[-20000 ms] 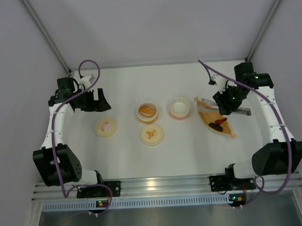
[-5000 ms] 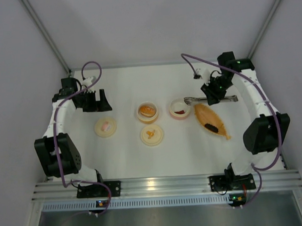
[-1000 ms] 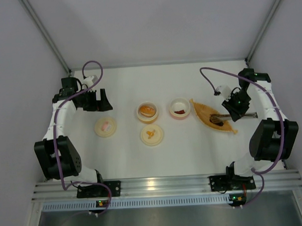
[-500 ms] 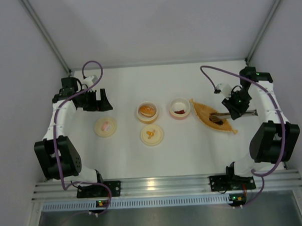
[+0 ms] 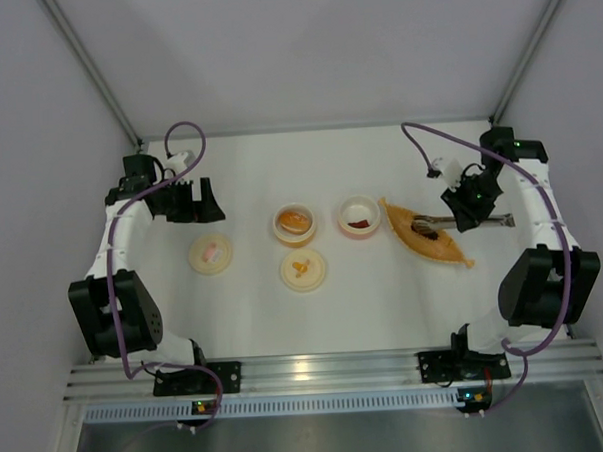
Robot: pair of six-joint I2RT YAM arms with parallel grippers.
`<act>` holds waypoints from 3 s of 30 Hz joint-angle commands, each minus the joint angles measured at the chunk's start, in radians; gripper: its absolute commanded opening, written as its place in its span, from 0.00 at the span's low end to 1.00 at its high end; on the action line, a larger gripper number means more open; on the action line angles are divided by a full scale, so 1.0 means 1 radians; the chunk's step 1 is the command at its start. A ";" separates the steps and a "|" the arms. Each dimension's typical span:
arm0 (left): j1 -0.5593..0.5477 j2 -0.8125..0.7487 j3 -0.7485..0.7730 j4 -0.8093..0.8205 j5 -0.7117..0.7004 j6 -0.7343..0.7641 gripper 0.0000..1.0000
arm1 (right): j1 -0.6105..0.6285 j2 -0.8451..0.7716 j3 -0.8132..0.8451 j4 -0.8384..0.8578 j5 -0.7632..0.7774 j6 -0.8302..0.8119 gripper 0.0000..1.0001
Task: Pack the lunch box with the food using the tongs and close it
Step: Pick up the fake food from the plate, then place the fake food in the packing box.
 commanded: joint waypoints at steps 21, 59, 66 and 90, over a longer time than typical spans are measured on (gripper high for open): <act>-0.002 0.013 0.030 0.023 0.006 0.003 0.98 | 0.179 0.003 0.216 -0.175 -0.150 0.151 0.06; 0.001 0.031 -0.010 0.037 -0.023 0.037 0.98 | 0.377 0.303 0.368 0.075 -0.090 0.297 0.06; 0.000 0.036 -0.016 0.040 -0.026 0.040 0.98 | 0.377 0.329 0.368 0.112 -0.076 0.295 0.06; 0.001 0.047 -0.010 0.042 -0.024 0.039 0.98 | 0.380 0.342 0.376 0.147 -0.015 0.280 0.32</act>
